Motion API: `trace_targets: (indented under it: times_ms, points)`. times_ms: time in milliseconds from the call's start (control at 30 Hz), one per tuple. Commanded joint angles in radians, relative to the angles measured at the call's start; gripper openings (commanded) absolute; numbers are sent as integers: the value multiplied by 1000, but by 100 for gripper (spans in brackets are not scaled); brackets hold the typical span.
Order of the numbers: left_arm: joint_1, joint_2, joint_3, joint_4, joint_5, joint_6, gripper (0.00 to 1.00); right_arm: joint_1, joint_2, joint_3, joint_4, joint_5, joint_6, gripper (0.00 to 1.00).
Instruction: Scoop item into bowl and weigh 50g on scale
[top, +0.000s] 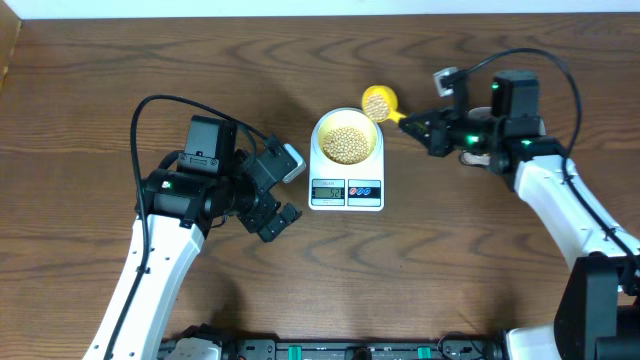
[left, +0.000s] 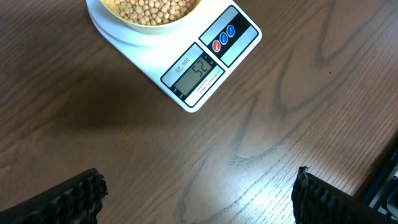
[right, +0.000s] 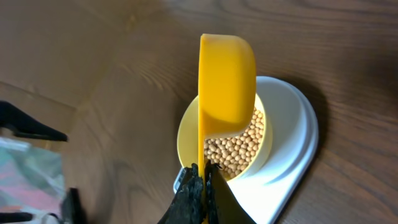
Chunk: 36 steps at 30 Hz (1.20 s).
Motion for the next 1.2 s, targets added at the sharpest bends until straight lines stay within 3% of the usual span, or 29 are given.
trace_targets:
  times_ms: [0, 267, 567, 800, 1167]
  points:
    - [5, -3, 18, -2, 2, 17, 98, -70, 3, 1, -1, -151, 37, 1]
    - [5, -3, 18, -2, 2, 17, 98, -263, 3, 1, -42, -181, 30, 1]
    - [5, -3, 18, -2, 2, 17, 98, -490, 3, 1, -191, -119, -128, 1]
    - [5, -3, 18, -2, 2, 17, 98, -523, 3, 1, -354, 68, -282, 1]
    - [5, -3, 18, -2, 2, 17, 98, -511, -109, 2, -369, 410, -303, 2]
